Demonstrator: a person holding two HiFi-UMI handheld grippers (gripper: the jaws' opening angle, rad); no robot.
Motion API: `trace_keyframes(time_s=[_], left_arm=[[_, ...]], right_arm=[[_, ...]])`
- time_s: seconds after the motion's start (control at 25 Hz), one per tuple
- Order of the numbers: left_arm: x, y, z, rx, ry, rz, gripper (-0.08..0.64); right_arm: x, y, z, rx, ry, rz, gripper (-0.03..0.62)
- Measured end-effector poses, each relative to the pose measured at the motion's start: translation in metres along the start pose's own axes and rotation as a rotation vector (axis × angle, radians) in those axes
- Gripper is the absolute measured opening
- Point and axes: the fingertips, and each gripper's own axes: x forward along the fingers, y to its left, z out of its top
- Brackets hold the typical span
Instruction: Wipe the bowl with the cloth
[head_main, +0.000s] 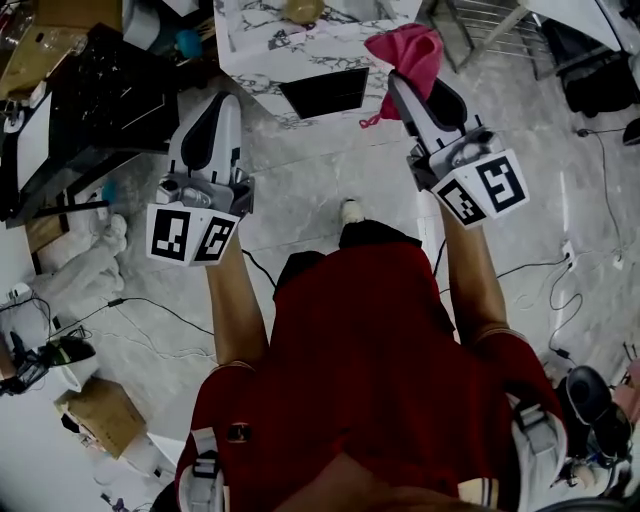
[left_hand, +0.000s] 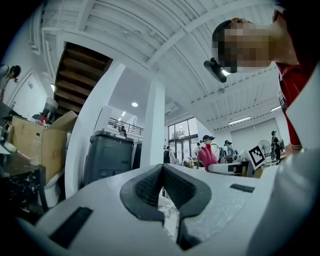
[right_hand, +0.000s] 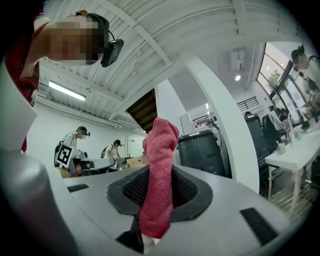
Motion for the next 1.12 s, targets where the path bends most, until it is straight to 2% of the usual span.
trace_keyframes(time_s=[0.16,0.6,0.8,1.12], left_arm=[[0.033,0.013,-0.005,0.003,0.022,0.003,0.006],[0.115,0.063,-0.022,0.001,0.049,-0.010,0.006],[0.159,0.107,-0.033,-0.011,0.045,-0.025,0.006],[0.234,0.178,-0.066,-0.043,0.100,-0.073,0.006]], right_arm=[[0.023,-0.031,0.004,-0.001,-0.003,0.007,0.092],[0.083,-0.081,0.004,-0.043,0.008,0.004,0.092],[0.133,-0.110,-0.001,-0.077,0.022,-0.012,0.092],[0.218,-0.159,-0.023,-0.095,0.077,-0.063,0.092]])
